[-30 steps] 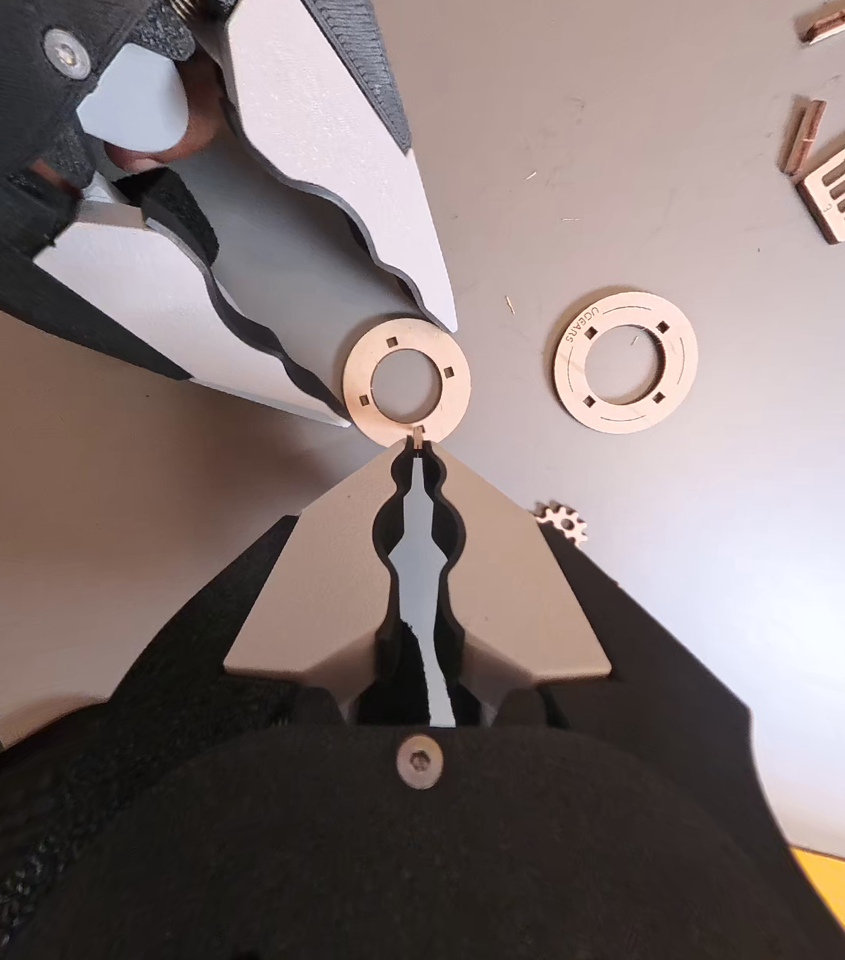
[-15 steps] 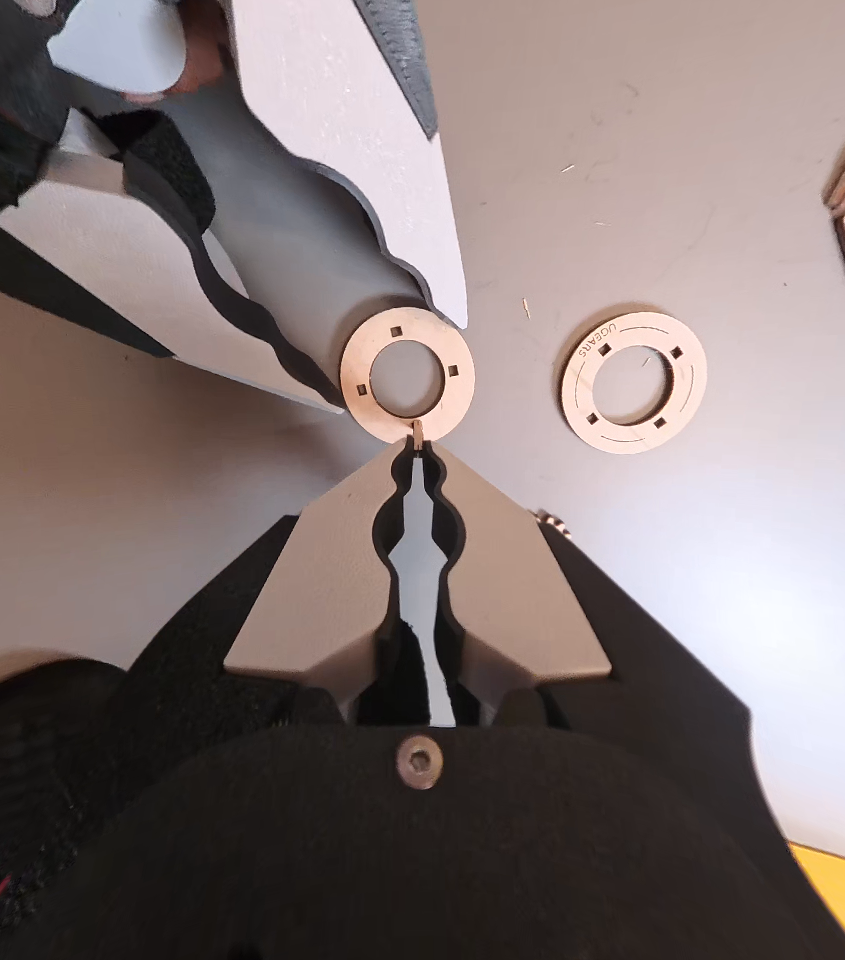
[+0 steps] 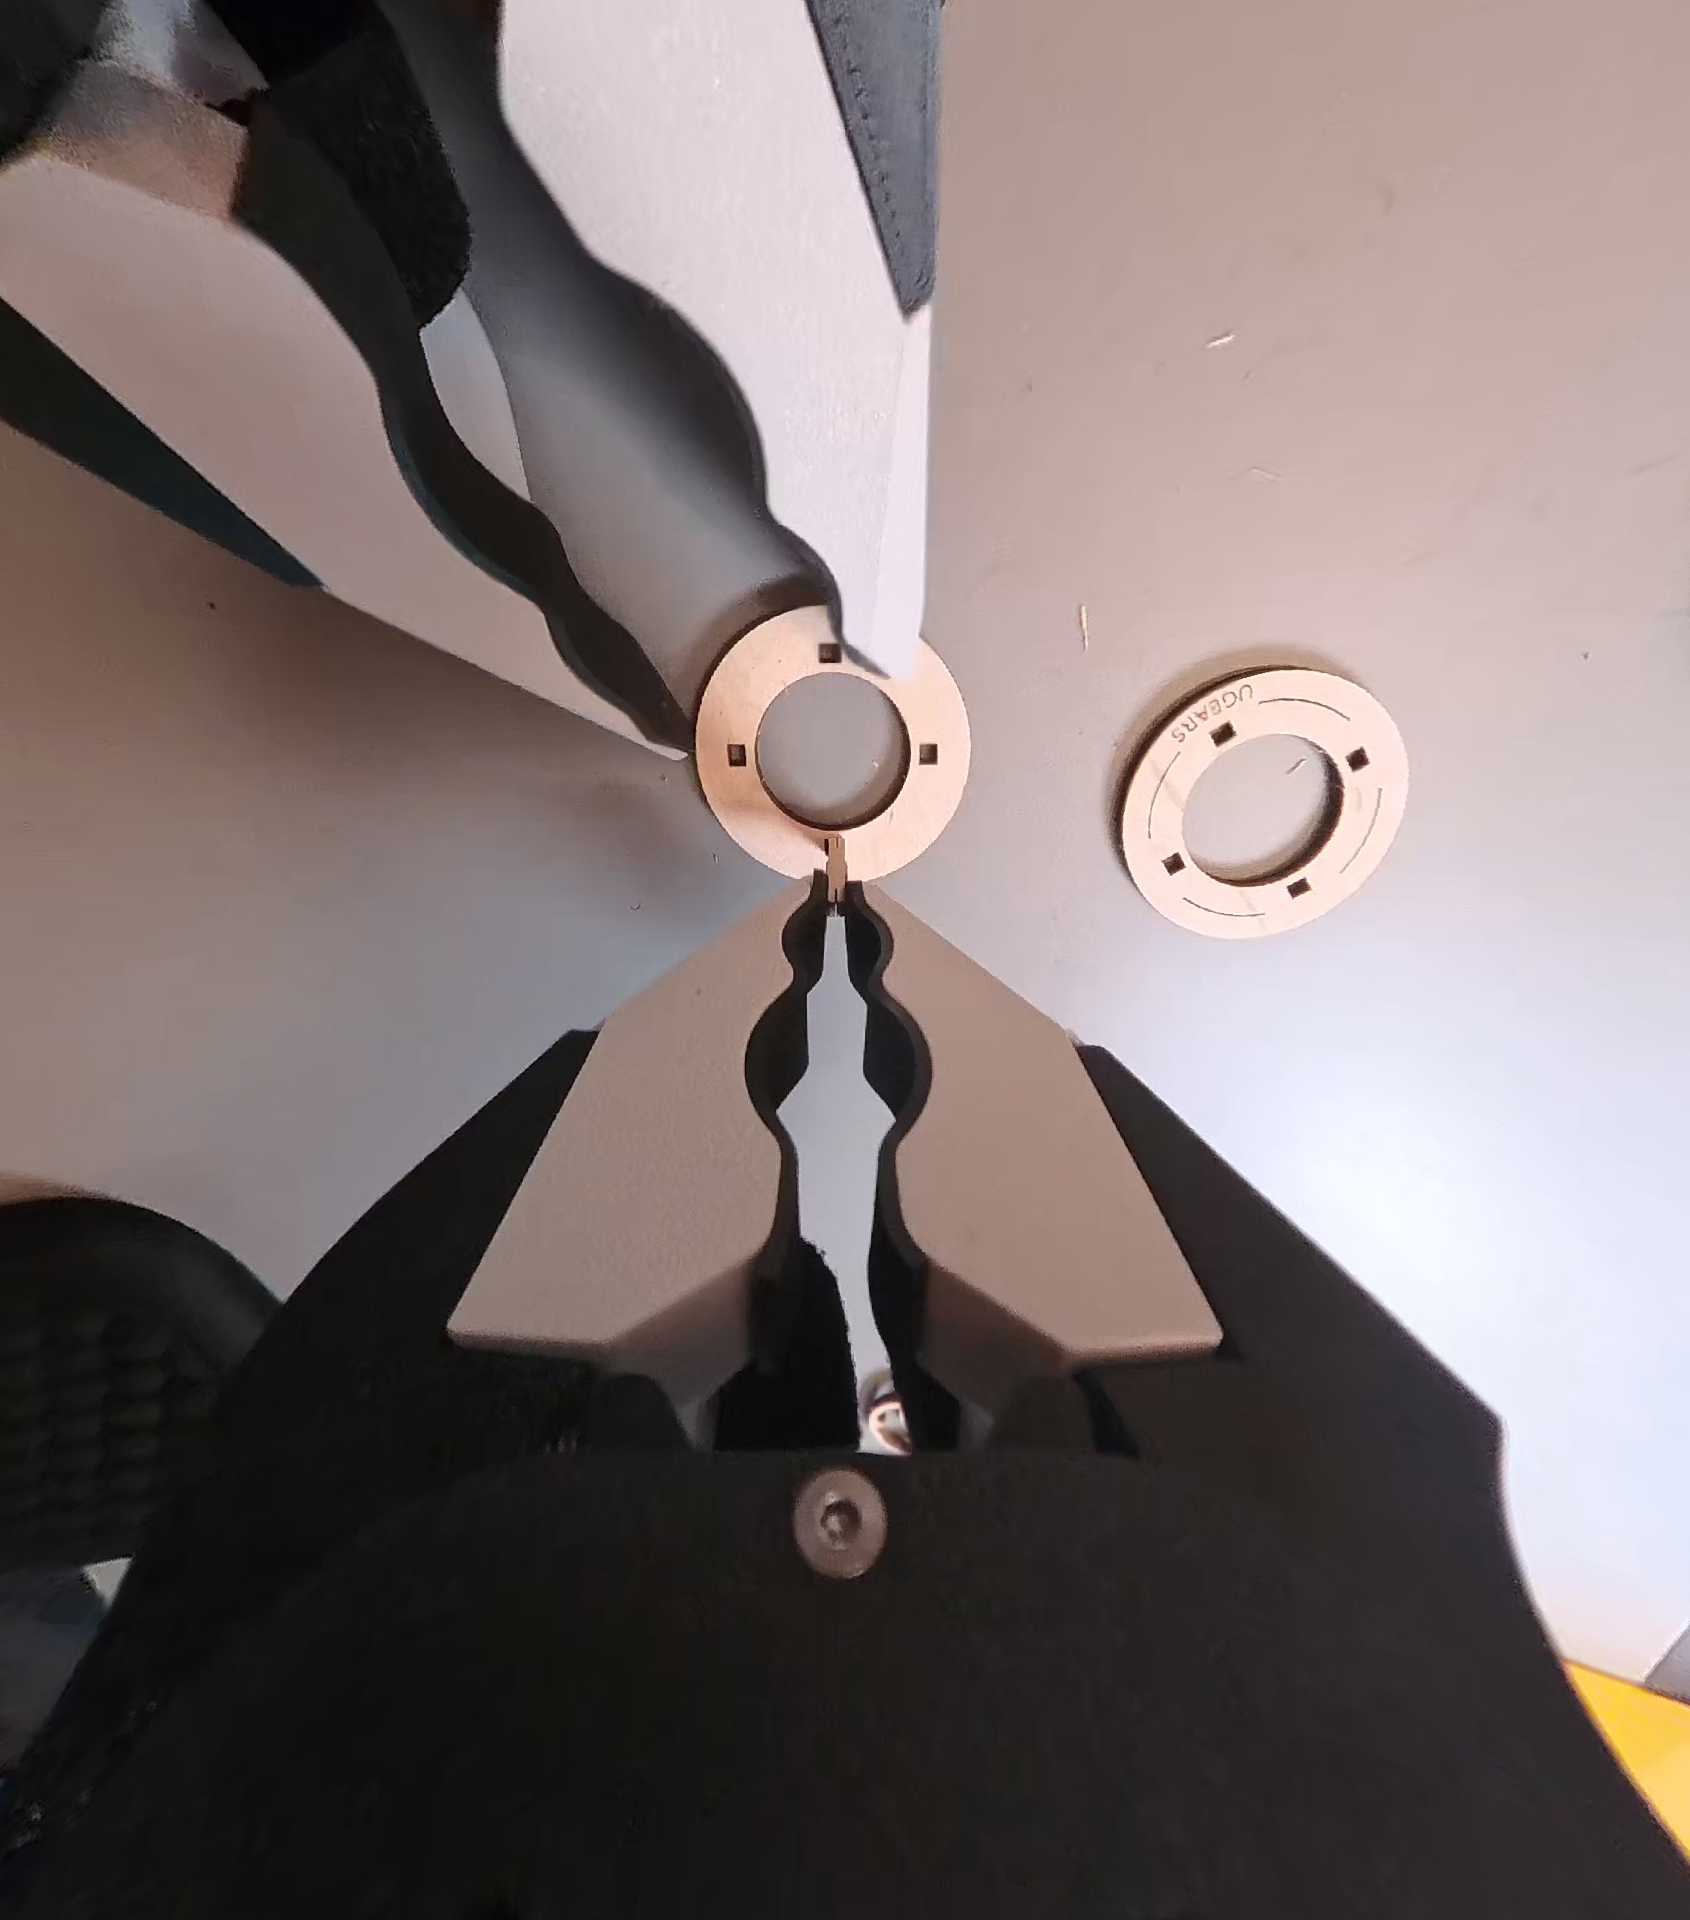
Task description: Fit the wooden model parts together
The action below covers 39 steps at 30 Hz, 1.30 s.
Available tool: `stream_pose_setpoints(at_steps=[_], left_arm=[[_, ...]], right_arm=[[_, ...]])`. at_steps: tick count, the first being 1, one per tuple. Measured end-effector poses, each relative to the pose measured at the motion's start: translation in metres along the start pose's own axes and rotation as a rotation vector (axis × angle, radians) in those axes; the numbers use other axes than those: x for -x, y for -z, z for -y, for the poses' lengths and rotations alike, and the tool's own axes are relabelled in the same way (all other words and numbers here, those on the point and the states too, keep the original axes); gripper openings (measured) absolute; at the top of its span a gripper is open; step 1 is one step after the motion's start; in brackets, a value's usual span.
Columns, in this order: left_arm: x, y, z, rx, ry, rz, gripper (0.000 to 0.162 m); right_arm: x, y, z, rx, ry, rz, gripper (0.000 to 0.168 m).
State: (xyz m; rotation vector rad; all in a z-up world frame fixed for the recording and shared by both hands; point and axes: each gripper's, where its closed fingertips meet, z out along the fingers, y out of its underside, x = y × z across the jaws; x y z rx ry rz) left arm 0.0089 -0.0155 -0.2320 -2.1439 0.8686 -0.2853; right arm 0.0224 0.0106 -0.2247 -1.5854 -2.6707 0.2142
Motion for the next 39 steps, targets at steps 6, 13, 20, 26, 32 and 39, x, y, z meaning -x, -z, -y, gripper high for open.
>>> stream_pose_setpoints(at_steps=[6,13,20,26,32,39], left_arm=[[-0.005,0.0,0.001,0.0,-0.038,0.001,0.027],[-0.012,-0.001,0.002,0.018,-0.119,0.018,0.013],[-0.013,-0.002,0.002,0.041,-0.14,0.03,0.01],[-0.013,-0.002,0.002,0.048,-0.139,0.027,0.01],[-0.013,-0.002,0.002,0.047,-0.159,0.034,0.01],[-0.013,-0.002,0.002,0.045,-0.163,0.031,0.01]], right_arm=[[-0.001,0.0,0.001,0.085,-0.029,0.014,0.0],[-0.002,0.001,0.0,0.123,-0.048,0.004,0.0],[-0.002,0.001,-0.001,0.117,-0.065,0.007,0.0],[-0.002,0.0,-0.003,0.158,-0.032,-0.005,0.0],[-0.002,0.0,-0.002,0.186,-0.005,-0.015,0.0],[-0.002,0.0,-0.003,0.197,-0.042,0.012,0.001]])
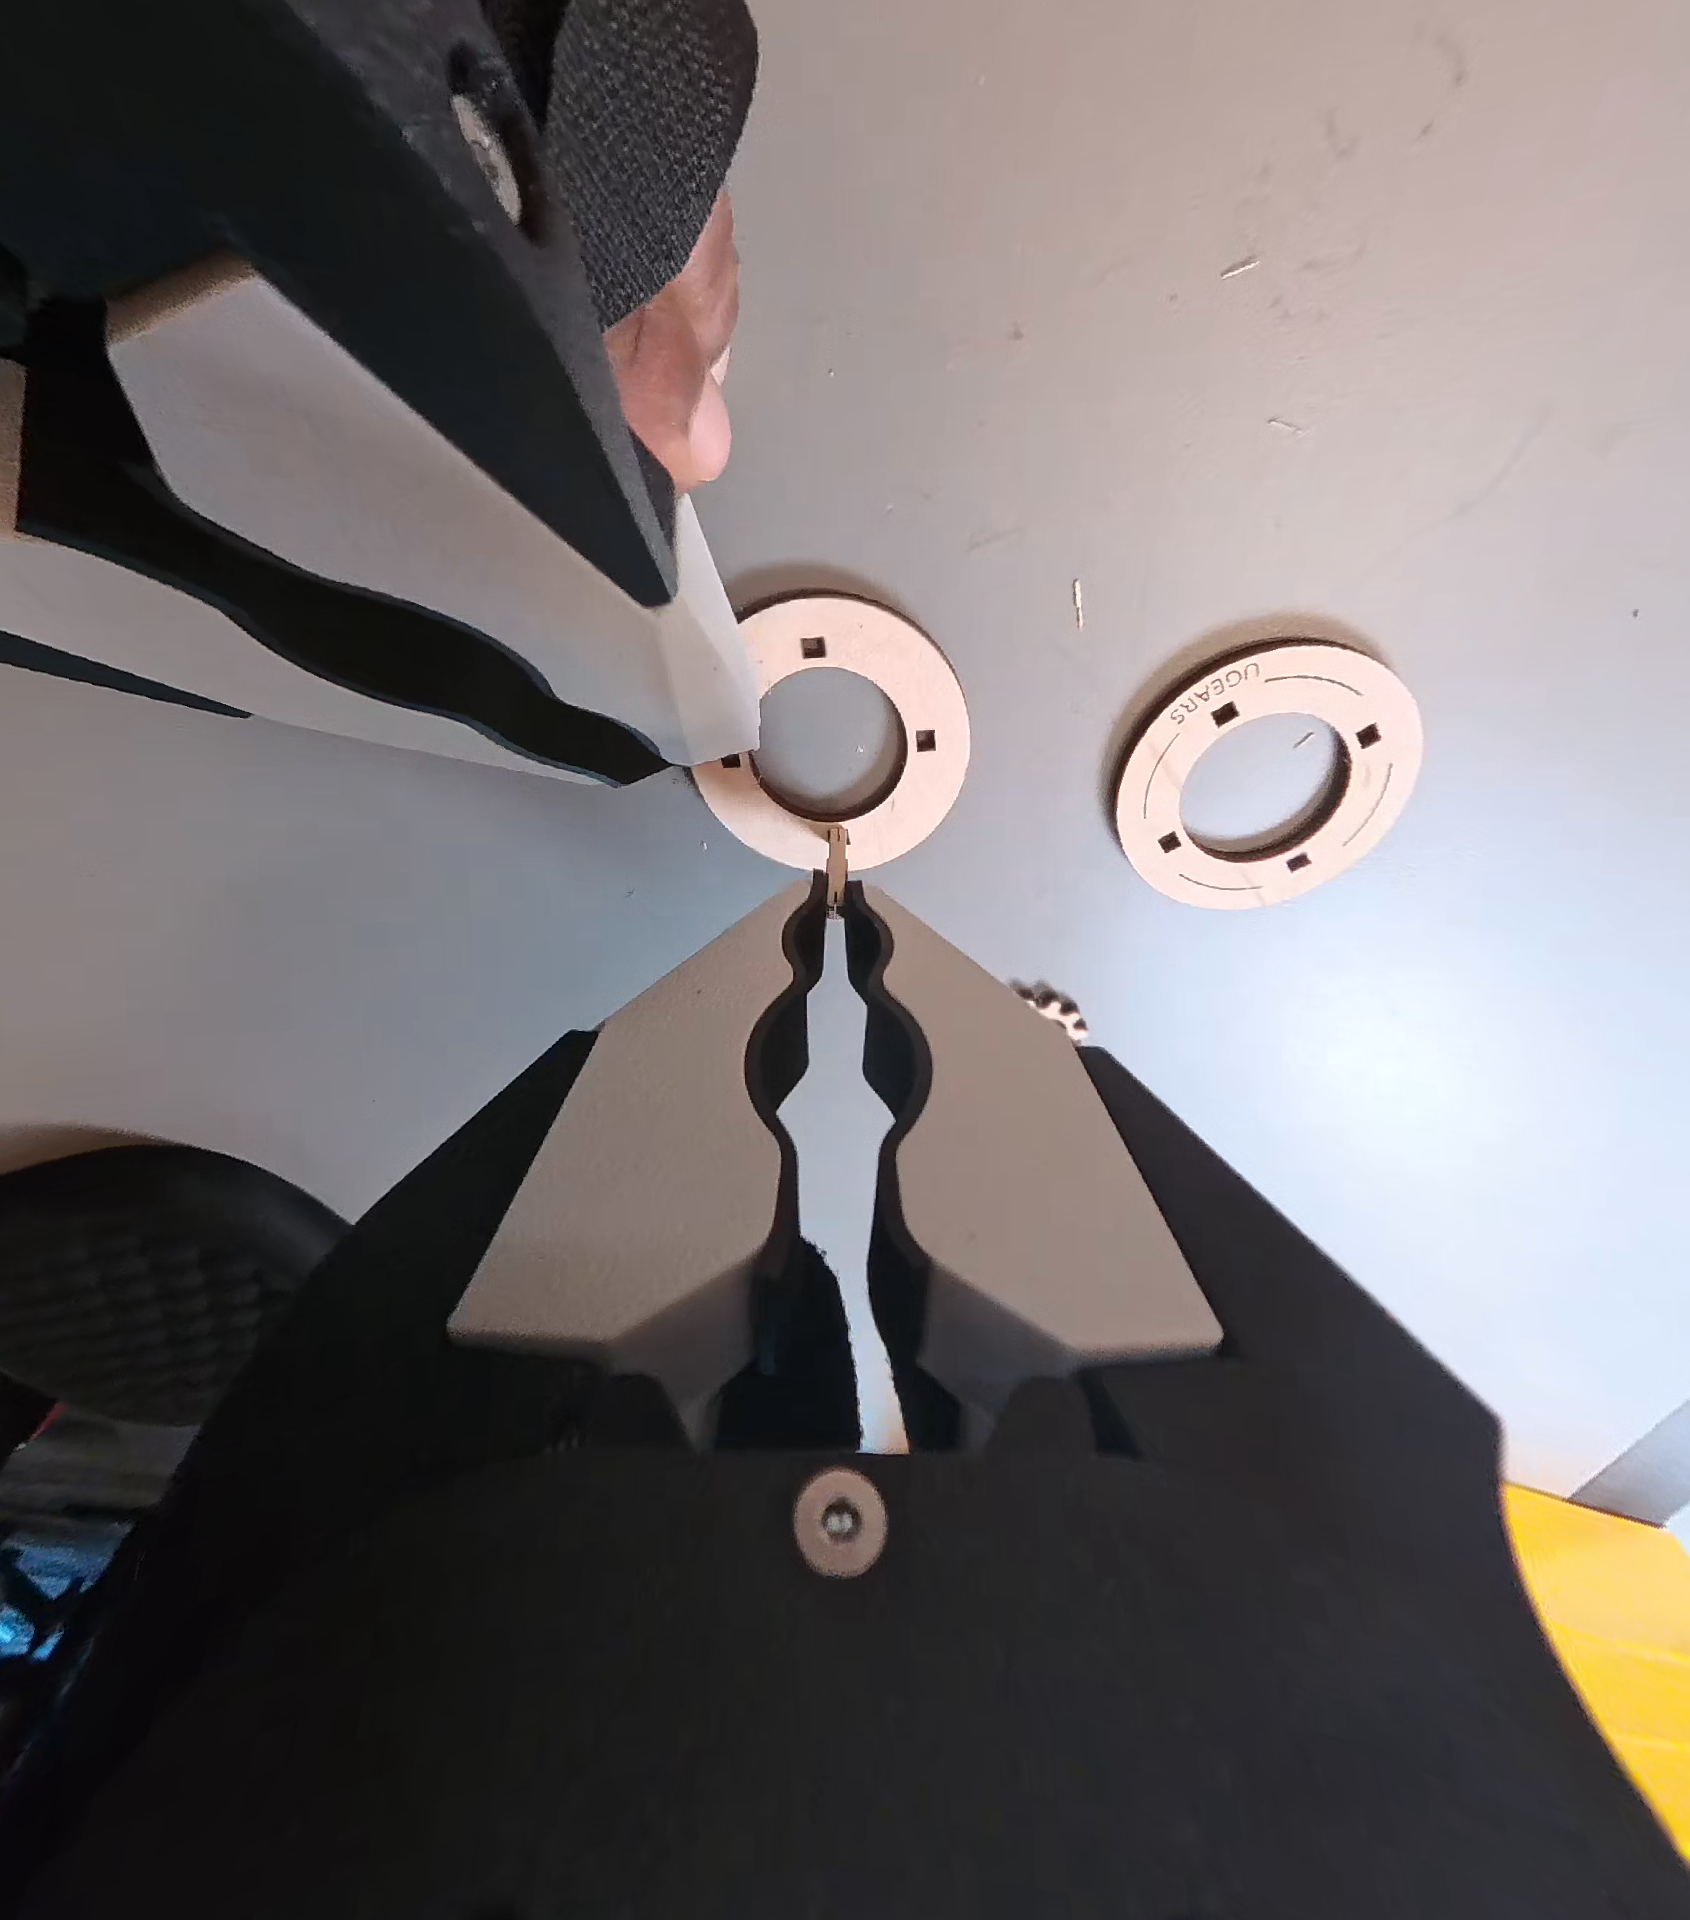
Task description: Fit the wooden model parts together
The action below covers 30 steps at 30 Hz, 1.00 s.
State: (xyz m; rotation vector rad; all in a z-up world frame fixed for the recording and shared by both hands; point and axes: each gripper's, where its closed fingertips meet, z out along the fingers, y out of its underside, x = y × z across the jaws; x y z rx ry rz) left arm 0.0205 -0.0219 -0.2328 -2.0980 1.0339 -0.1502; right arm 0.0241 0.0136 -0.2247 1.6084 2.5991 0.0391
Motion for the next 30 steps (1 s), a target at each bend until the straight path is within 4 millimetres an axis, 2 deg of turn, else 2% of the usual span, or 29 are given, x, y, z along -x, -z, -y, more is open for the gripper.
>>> stream_pose_setpoints(at_steps=[11,16,19,30], left_arm=[[0.0,0.0,0.0,-0.001,-0.015,0.001,0.01],[0.0,0.0,0.0,0.001,-0.022,0.0,0.01],[0.0,0.0,0.0,-0.001,-0.015,-0.002,0.01],[0.0,-0.001,0.001,0.0,-0.035,0.011,0.006]], right_arm=[[-0.001,0.001,0.005,0.127,0.001,0.047,0.0],[-0.002,-0.001,0.015,0.039,-0.111,0.088,0.0],[0.0,0.0,0.011,0.042,-0.071,0.075,0.0],[-0.003,0.003,0.015,-0.233,-0.104,0.071,0.0]])
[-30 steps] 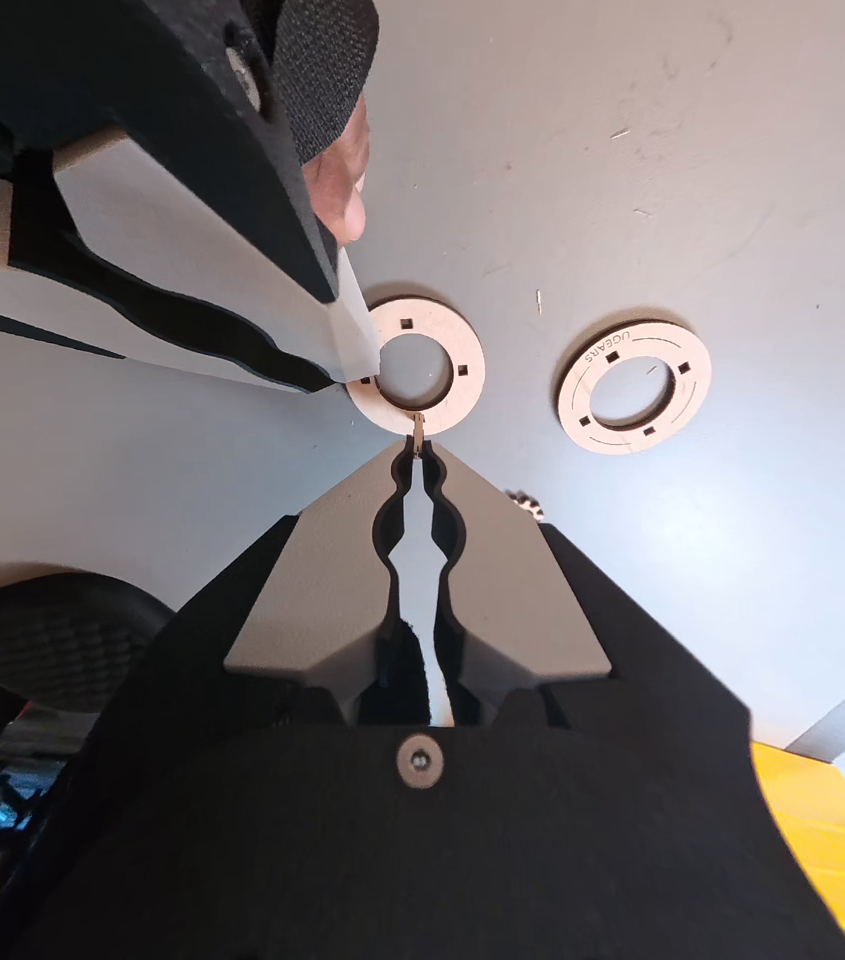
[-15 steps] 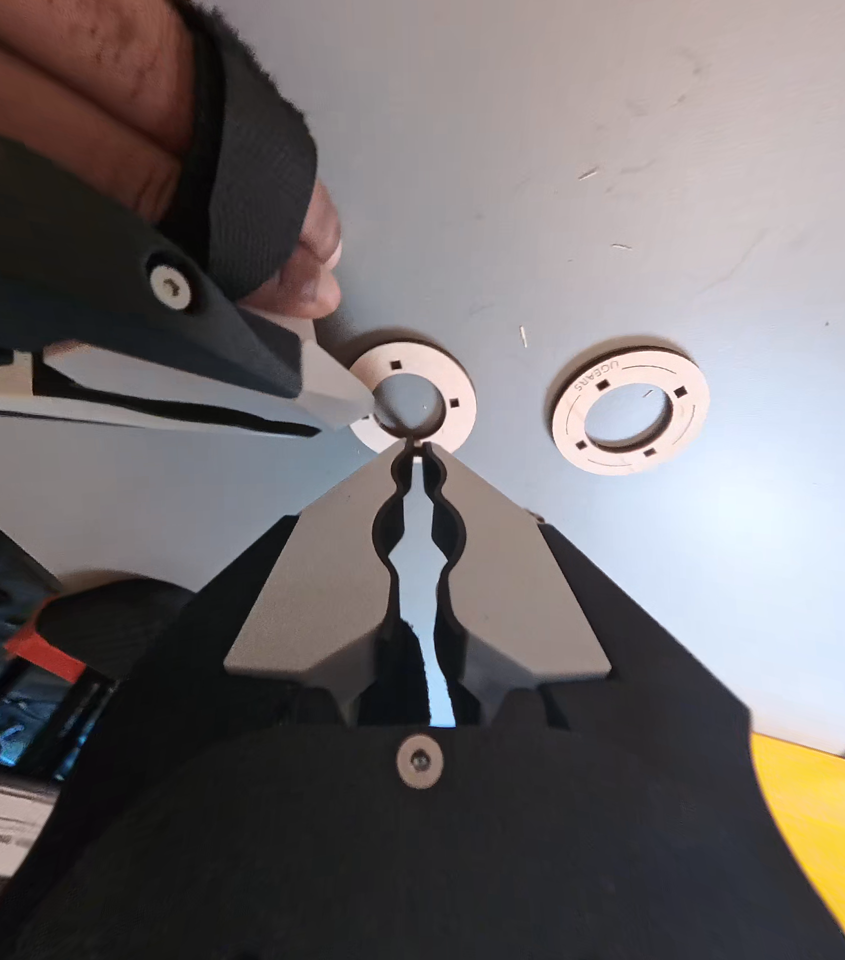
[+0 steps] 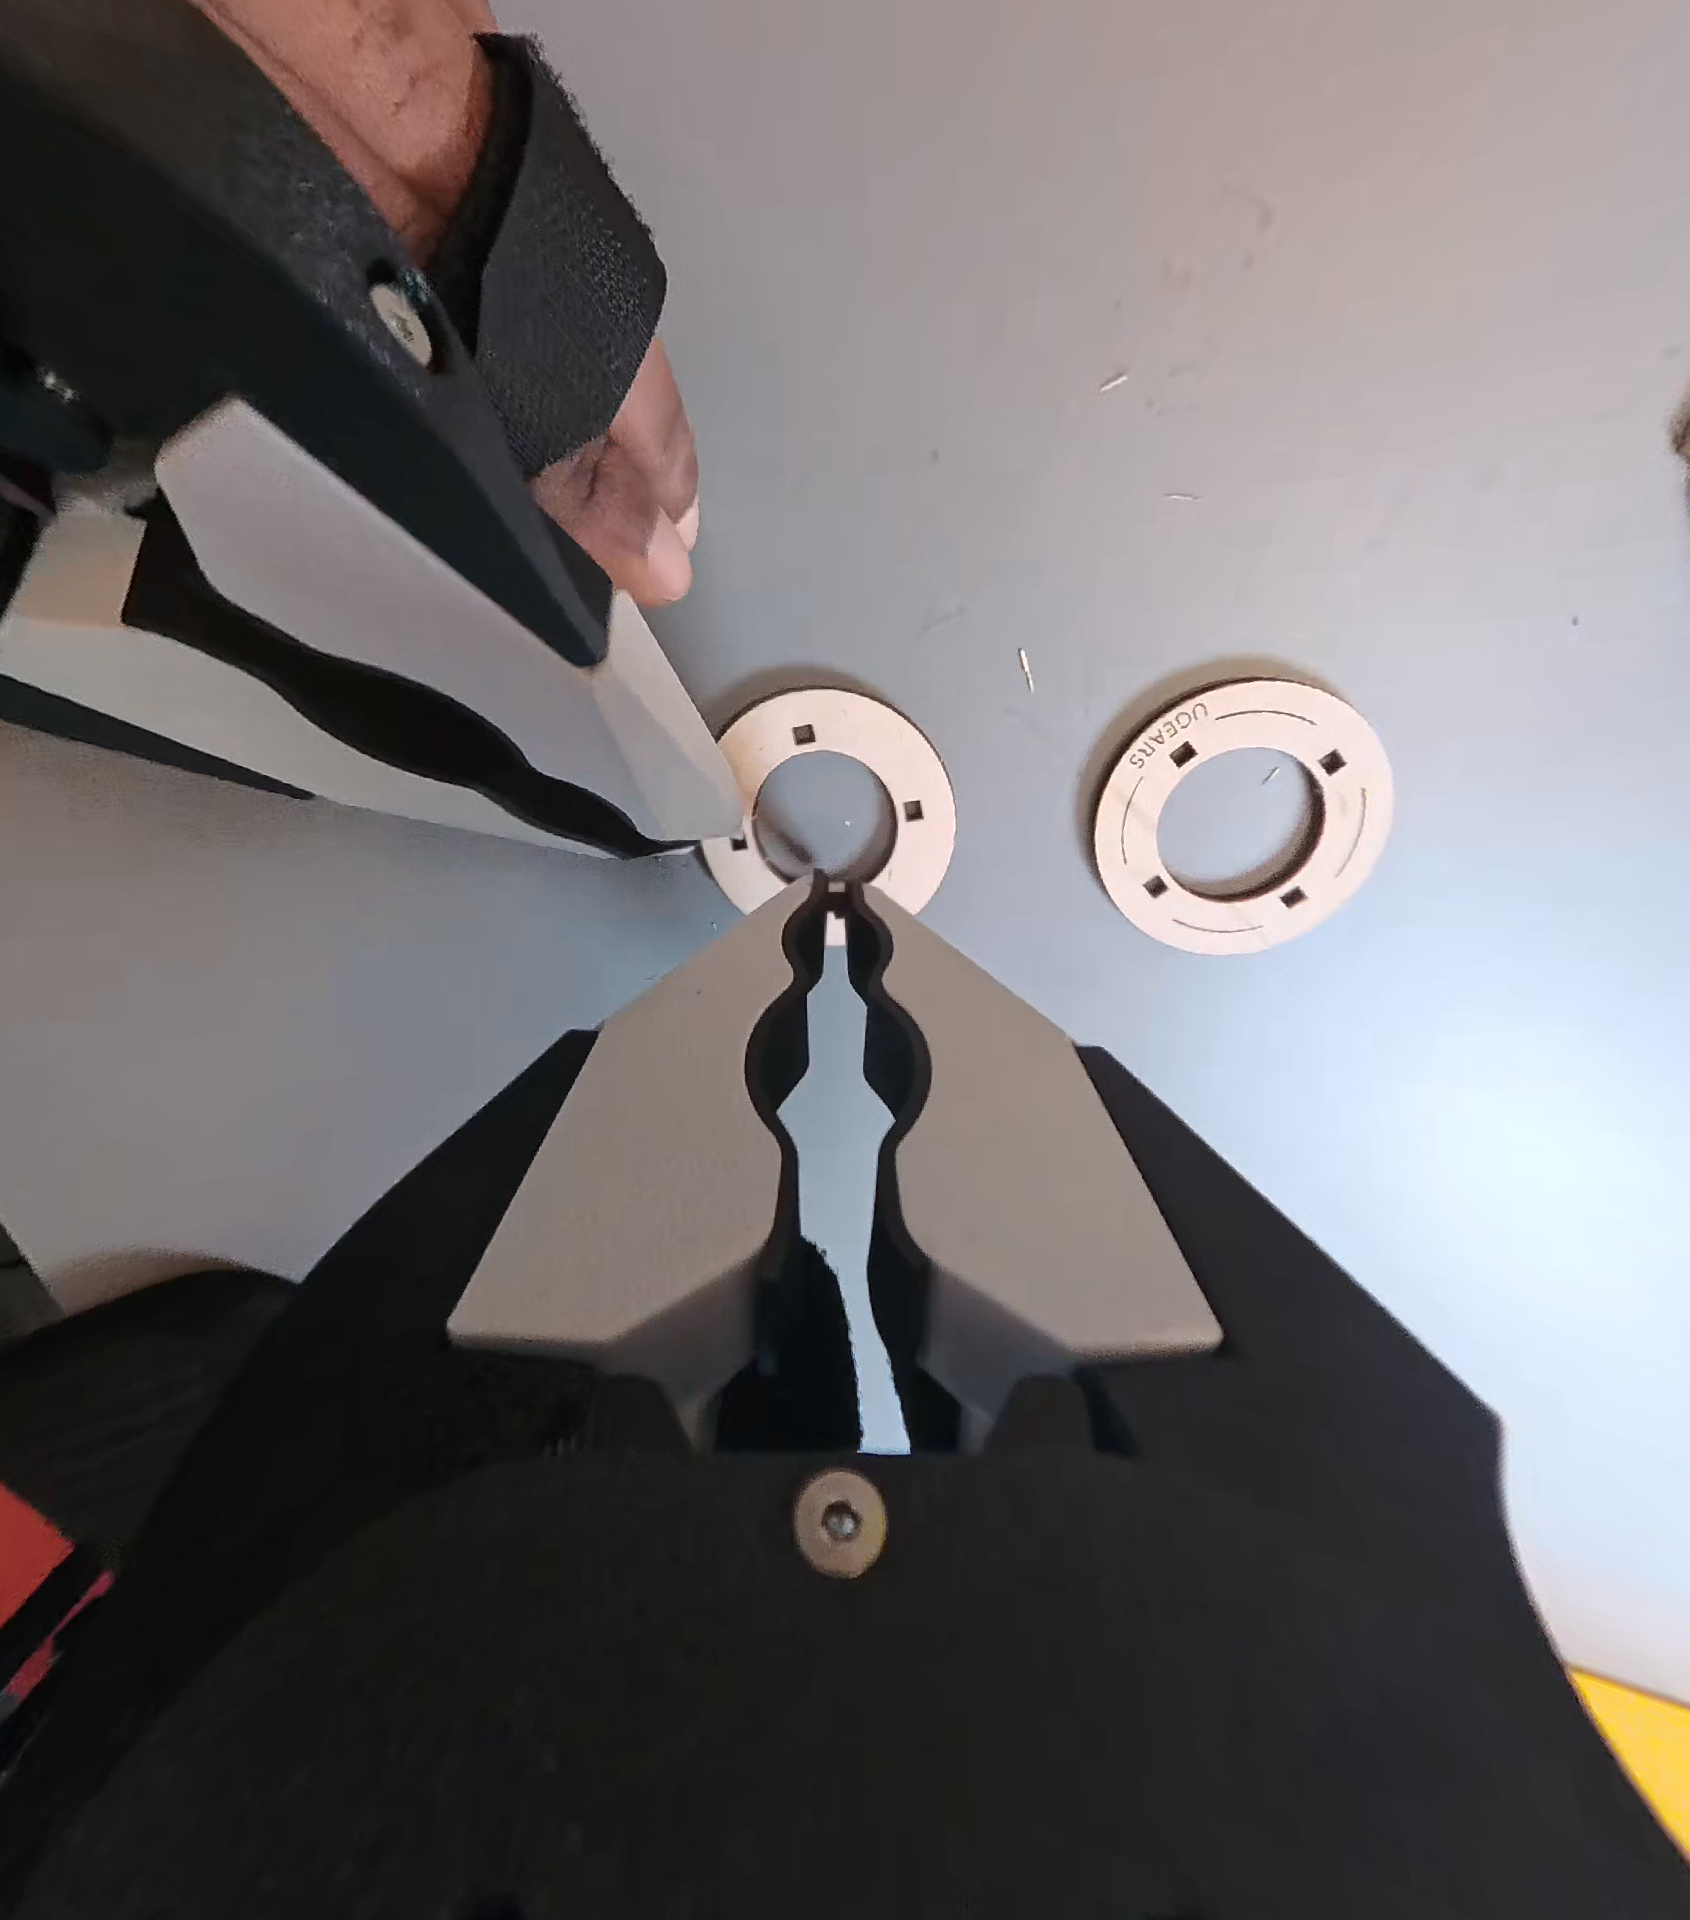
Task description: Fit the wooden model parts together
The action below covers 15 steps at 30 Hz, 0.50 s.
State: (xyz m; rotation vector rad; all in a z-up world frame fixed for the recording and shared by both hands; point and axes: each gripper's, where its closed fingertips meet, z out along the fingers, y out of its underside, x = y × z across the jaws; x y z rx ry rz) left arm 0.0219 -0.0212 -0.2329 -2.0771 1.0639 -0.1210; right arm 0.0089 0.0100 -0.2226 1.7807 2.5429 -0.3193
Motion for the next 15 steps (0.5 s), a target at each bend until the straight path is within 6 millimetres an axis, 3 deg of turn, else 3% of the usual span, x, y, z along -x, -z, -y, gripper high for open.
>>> stream_pose_setpoints(at_steps=[6,15], left_arm=[[0.0002,0.0002,-0.0002,0.001,0.009,-0.017,0.006],[0.0003,0.0001,-0.0004,-0.004,0.02,-0.028,0.006]], right_arm=[[-0.0003,0.0008,-0.0042,-0.168,0.012,-0.009,0.0],[-0.0001,0.0021,-0.0054,-0.254,0.06,-0.038,0.0]])
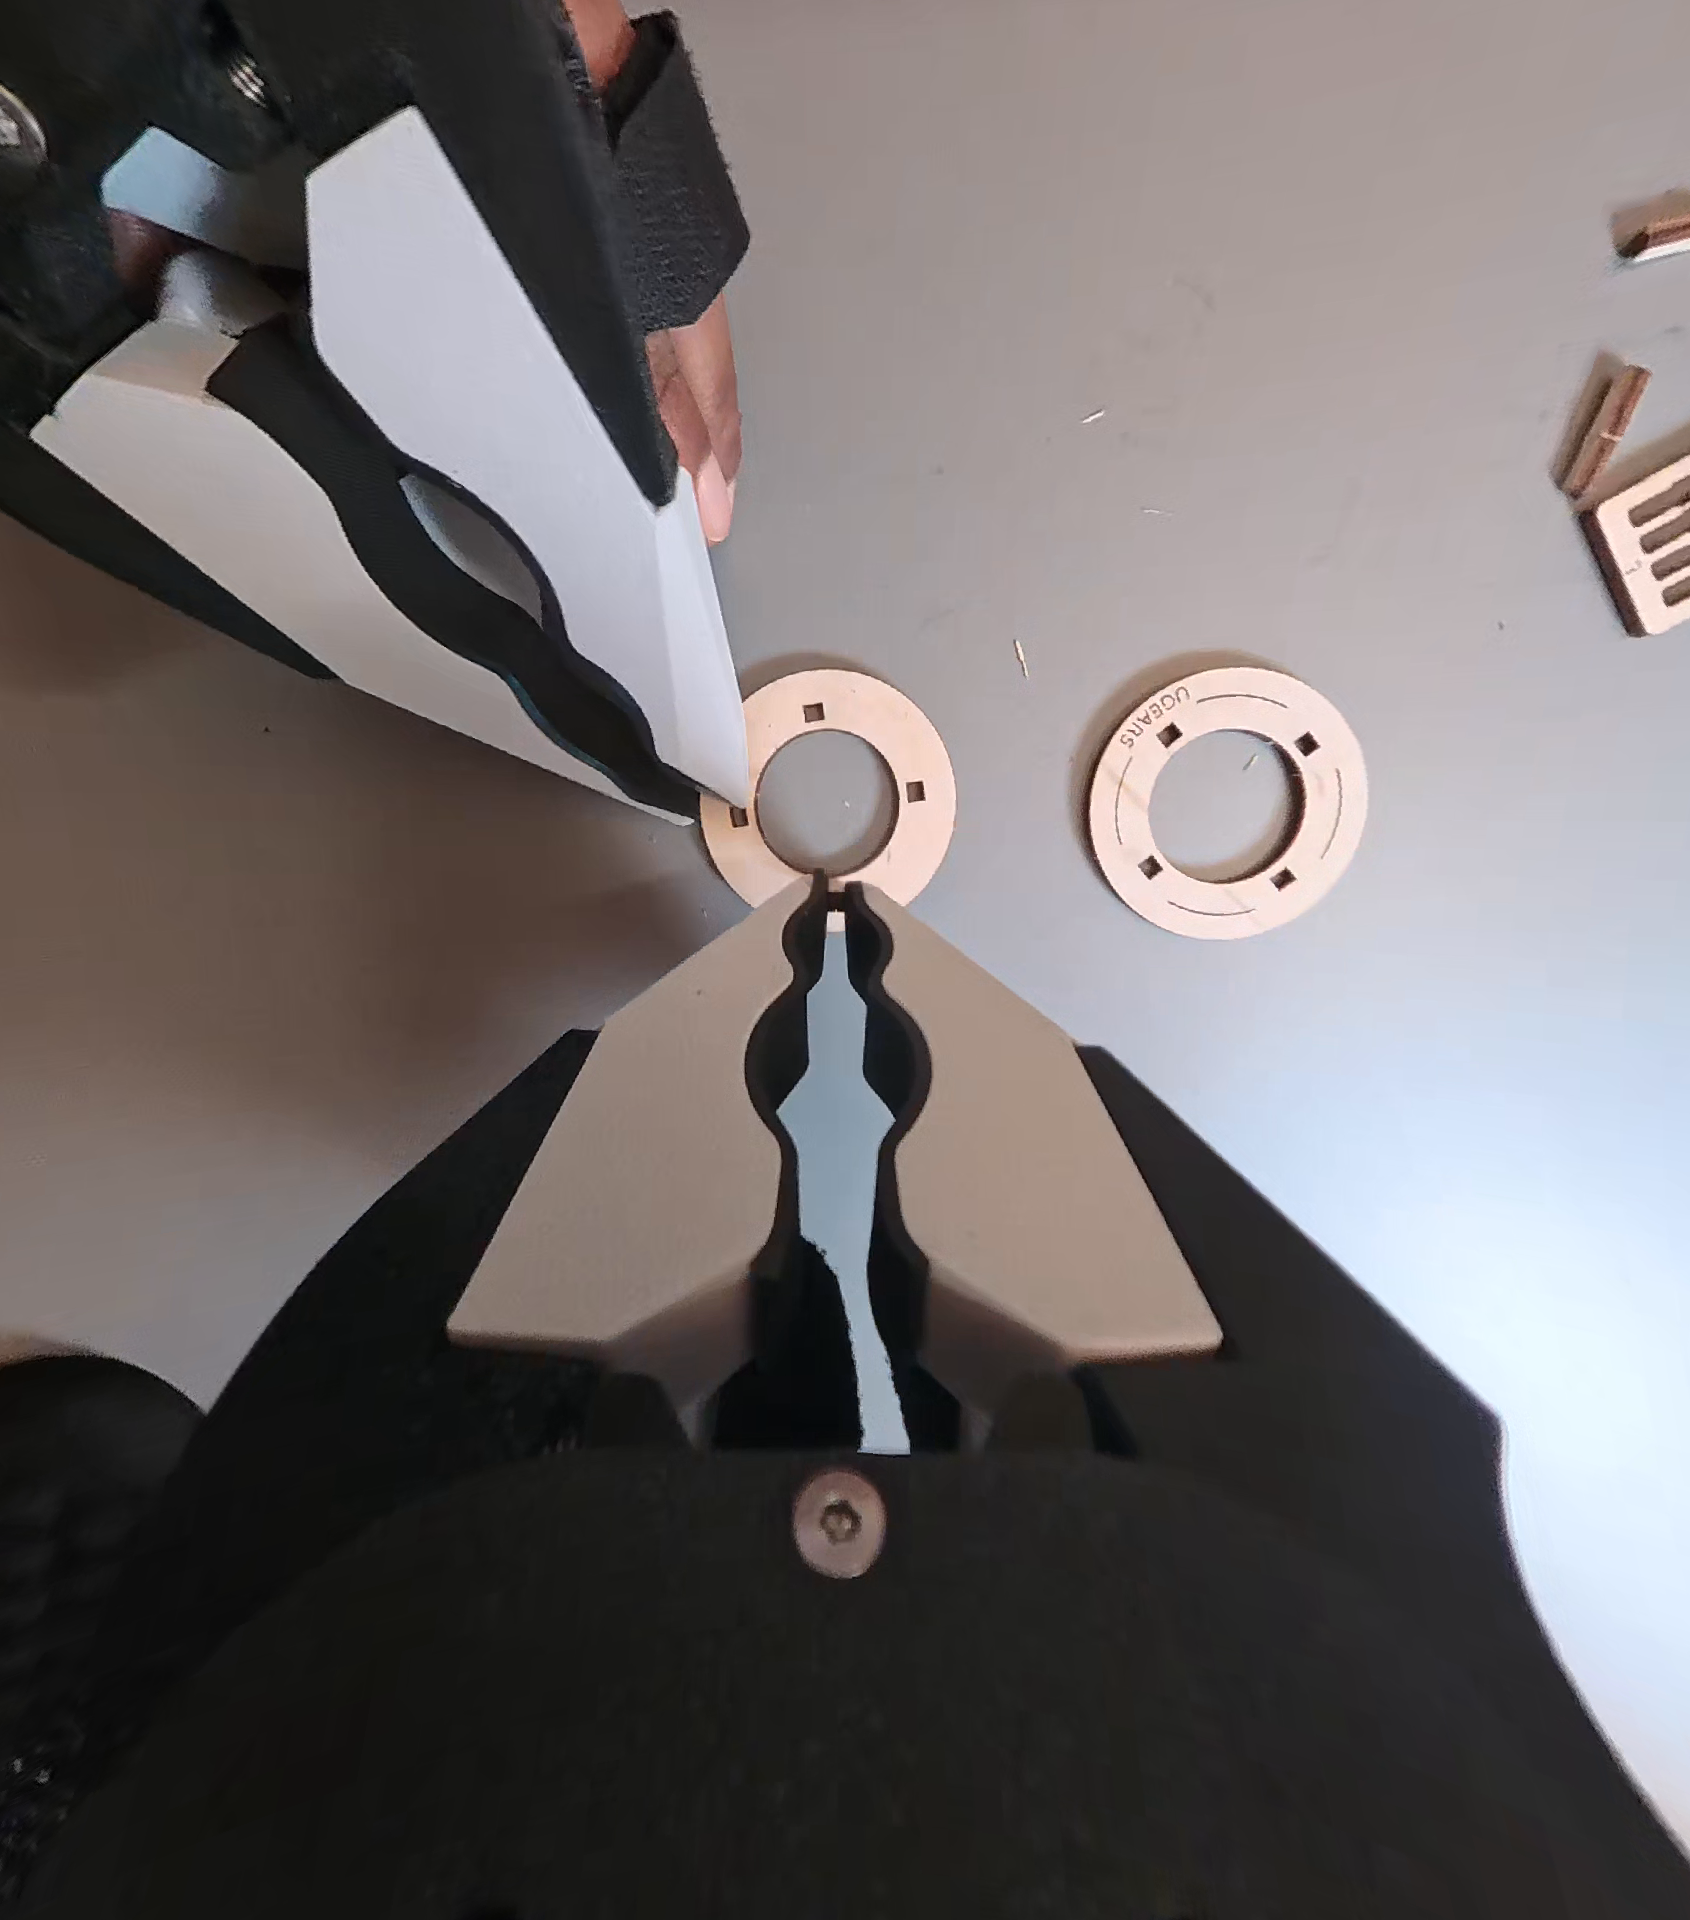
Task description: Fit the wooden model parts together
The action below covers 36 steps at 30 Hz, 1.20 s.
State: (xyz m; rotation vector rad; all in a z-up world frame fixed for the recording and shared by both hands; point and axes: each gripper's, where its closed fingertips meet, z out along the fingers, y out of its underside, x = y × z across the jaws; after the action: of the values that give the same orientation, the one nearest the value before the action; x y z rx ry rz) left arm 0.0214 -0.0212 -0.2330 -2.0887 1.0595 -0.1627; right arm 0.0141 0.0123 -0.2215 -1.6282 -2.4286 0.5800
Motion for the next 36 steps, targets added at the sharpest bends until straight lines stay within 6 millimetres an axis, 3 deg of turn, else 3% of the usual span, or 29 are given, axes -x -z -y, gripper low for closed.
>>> stream_pose_setpoints(at_steps=[18,27,32,36], left_arm=[[0.0,0.0,0.0,-0.004,0.001,-0.018,0.006],[0.0,0.0,0.0,0.009,0.001,-0.013,0.006],[0.0,0.0,0.0,0.009,0.005,-0.013,0.006],[0.001,0.0,0.0,0.005,0.0,-0.009,0.005]], right_arm=[[0.003,0.0,-0.005,0.08,0.17,0.01,0.001],[0.004,0.001,-0.008,0.119,0.169,0.029,0.001],[0.0,-0.008,-0.023,0.251,0.16,-0.025,0.001],[0.002,-0.002,-0.012,0.195,0.112,-0.027,0.0]])
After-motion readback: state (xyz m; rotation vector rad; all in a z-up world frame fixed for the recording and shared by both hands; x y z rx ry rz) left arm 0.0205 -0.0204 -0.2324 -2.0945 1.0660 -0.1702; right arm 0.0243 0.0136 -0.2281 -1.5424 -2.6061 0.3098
